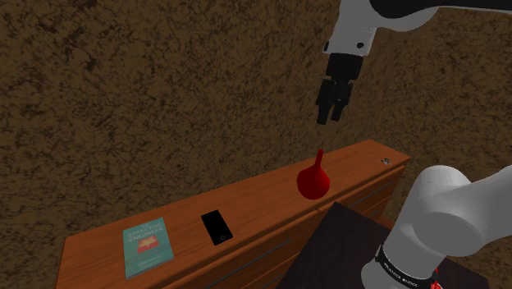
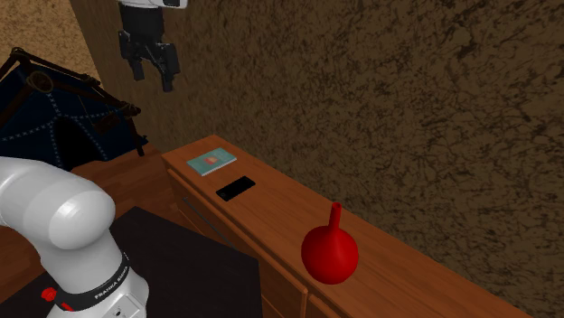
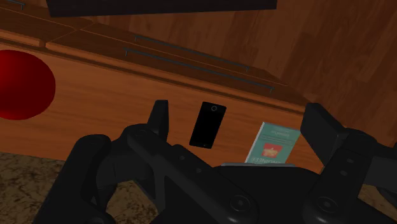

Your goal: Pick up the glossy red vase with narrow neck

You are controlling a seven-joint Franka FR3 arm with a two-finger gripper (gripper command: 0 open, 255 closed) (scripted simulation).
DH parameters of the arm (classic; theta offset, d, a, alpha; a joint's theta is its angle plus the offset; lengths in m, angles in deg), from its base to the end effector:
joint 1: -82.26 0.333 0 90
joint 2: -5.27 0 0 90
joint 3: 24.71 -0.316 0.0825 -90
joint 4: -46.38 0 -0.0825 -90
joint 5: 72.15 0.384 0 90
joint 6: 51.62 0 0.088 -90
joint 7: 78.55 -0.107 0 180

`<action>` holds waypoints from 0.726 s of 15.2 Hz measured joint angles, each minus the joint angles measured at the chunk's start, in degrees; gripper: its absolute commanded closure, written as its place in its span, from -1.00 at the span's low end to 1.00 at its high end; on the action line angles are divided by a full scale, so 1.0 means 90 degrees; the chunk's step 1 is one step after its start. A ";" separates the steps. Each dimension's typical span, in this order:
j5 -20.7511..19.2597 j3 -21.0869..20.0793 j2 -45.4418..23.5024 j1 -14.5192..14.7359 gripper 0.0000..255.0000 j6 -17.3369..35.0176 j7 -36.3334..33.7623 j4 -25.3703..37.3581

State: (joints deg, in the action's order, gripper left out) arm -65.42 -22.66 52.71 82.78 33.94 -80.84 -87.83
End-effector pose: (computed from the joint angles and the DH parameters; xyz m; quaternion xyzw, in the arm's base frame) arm 0.2876 0.0018 0.6036 -0.9971 0.0234 0.0115 0.0716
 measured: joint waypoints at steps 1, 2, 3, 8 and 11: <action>0.0000 0.0000 0.0000 0.0000 -1.00 0.0000 0.0000 0.0000; -0.0048 0.0050 -0.0026 -0.0020 -1.00 0.0068 0.0066 -0.0048; -0.0114 0.0114 -0.0034 -0.0047 -1.00 0.0164 0.0152 -0.0143; -0.0576 0.0608 -0.0271 -0.0250 -1.00 0.0757 0.0757 -0.0530; -0.0852 0.0925 -0.0484 -0.0379 -1.00 0.1189 0.1128 -0.0746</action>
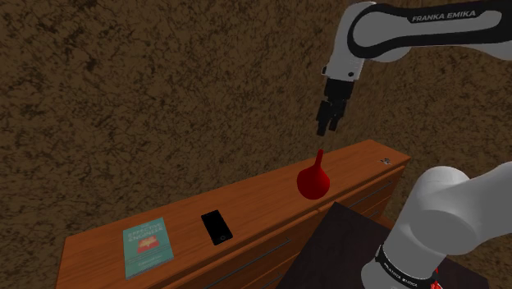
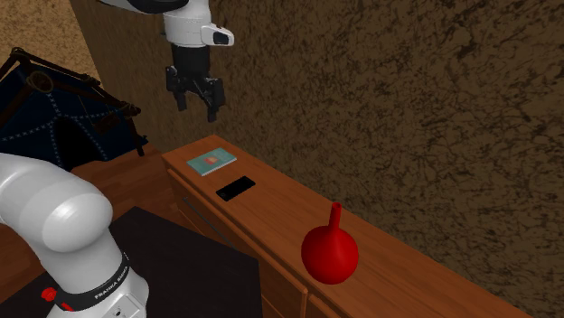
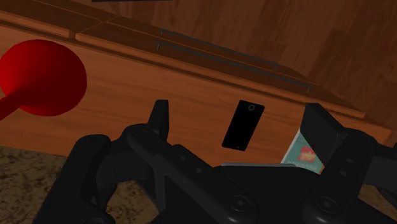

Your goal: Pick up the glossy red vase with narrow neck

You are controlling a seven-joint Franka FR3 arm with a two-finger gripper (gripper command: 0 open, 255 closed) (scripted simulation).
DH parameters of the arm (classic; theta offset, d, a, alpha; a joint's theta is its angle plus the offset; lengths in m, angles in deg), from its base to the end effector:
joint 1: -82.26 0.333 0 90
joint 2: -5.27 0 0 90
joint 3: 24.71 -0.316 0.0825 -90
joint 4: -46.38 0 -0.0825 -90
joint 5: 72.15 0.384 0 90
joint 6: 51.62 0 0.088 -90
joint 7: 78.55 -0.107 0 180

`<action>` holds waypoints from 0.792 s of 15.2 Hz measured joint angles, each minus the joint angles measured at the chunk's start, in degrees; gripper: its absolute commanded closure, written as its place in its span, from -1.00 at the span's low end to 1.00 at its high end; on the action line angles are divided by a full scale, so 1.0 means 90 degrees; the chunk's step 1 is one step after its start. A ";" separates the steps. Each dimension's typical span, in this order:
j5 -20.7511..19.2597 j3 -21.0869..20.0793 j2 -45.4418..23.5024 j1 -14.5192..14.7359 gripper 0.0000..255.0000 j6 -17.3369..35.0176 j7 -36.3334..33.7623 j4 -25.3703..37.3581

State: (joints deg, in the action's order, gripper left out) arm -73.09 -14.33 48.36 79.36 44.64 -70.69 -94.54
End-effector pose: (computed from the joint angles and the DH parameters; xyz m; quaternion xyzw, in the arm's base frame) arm 0.3125 -0.0852 0.5358 -0.9982 0.0210 0.0089 0.0557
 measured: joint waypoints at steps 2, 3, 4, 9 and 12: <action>-0.0148 0.0198 -0.0257 -0.0060 -1.00 0.0335 0.0220 -0.0071; -0.0223 0.0292 -0.0343 -0.0098 -1.00 0.0447 0.0327 -0.0090; -0.0305 0.0410 -0.0458 -0.0140 -1.00 0.0598 0.0455 -0.0119; -0.0605 0.0989 -0.1274 -0.0278 -1.00 0.1470 0.1070 -0.0131; -0.0688 0.1334 -0.1837 -0.0323 -1.00 0.1899 0.1453 0.0044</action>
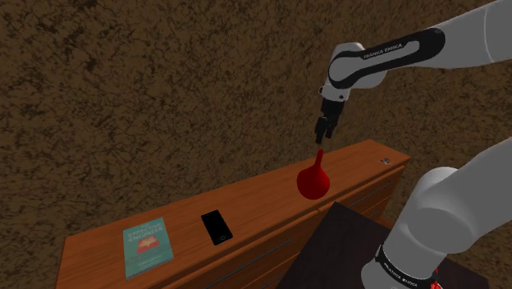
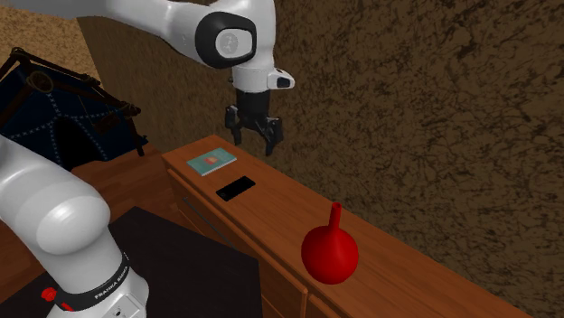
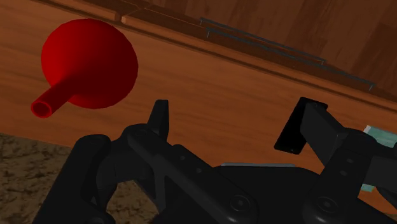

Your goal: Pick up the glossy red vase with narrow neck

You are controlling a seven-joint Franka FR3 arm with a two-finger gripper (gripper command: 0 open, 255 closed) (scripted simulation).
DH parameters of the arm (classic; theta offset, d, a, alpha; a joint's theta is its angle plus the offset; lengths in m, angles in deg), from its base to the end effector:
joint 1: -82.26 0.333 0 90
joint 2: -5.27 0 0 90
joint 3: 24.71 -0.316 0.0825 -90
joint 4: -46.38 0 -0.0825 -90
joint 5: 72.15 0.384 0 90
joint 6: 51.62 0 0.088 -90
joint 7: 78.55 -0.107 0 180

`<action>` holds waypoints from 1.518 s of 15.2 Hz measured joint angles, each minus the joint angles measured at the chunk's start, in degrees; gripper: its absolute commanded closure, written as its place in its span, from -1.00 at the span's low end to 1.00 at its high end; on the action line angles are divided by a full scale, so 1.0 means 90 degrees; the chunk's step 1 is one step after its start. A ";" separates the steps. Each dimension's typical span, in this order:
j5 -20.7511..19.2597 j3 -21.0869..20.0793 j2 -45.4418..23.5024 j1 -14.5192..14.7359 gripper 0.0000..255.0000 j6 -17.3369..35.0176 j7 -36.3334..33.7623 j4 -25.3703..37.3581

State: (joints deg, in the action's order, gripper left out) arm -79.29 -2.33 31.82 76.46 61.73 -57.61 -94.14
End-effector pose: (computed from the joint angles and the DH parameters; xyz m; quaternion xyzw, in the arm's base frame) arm 0.3542 -0.2041 0.4490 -0.9993 0.0168 0.0054 0.0337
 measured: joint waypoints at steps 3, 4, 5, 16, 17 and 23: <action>-0.0009 0.0355 -0.0592 -0.0033 -1.00 0.0471 0.0419 0.0157; 0.0030 0.0476 -0.0834 -0.0028 -1.00 0.0619 0.0572 0.0261; 0.0053 0.0563 -0.0998 -0.0033 -1.00 0.0712 0.0694 0.0340; 0.1451 0.1345 -0.3767 -0.0269 -1.00 0.1897 0.2679 0.1743; 0.1628 0.1347 -0.4025 -0.0361 -1.00 0.1953 0.2877 0.1912; 0.2278 0.1203 -0.4990 -0.0762 -1.00 0.2180 0.3512 0.2524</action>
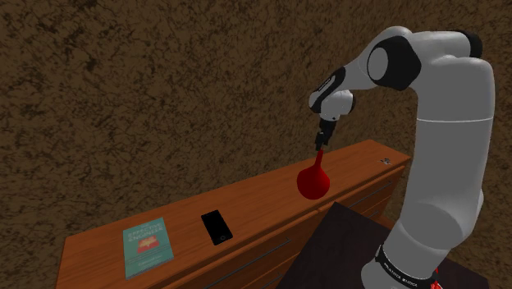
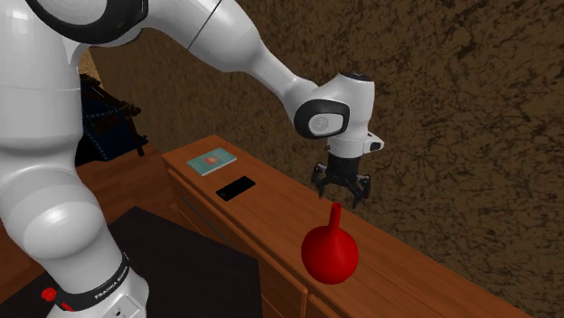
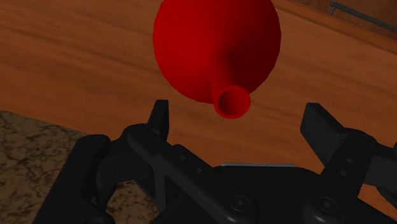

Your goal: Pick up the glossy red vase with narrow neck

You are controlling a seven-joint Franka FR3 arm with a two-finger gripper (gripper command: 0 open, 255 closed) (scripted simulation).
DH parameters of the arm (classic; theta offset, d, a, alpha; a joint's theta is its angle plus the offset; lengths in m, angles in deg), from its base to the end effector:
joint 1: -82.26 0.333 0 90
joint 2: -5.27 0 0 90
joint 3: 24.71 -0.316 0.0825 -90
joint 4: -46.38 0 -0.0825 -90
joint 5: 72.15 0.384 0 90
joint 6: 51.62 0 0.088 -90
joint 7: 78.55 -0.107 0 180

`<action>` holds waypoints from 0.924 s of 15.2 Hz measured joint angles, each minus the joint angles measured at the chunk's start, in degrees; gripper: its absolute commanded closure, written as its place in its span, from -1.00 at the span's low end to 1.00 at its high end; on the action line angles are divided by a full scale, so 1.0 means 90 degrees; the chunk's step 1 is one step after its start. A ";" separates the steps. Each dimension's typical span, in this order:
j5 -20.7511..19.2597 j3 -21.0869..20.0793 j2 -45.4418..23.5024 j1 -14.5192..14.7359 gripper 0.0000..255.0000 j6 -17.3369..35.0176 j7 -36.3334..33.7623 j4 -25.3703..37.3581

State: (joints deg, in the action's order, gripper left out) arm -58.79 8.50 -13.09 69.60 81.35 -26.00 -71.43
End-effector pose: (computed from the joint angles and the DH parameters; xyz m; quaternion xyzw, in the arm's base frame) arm 0.4186 -0.4125 0.3044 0.9999 -0.0095 0.0014 0.0038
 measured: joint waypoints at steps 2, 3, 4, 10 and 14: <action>0.0117 -0.0060 -0.0155 -0.0050 -1.00 0.0121 0.0073 0.0009; 0.0157 -0.0078 -0.0194 -0.0069 -1.00 0.0188 0.0110 -0.0026; 0.0222 -0.0114 -0.0271 -0.0094 -1.00 0.0281 0.0152 -0.0054; 0.0292 -0.0154 -0.0353 -0.0122 1.00 0.0374 0.0194 -0.0071; 0.0293 -0.0155 -0.0355 -0.0123 1.00 0.0373 0.0195 -0.0068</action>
State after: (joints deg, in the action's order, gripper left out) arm -56.15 7.11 -16.29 68.50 84.71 -24.24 -72.04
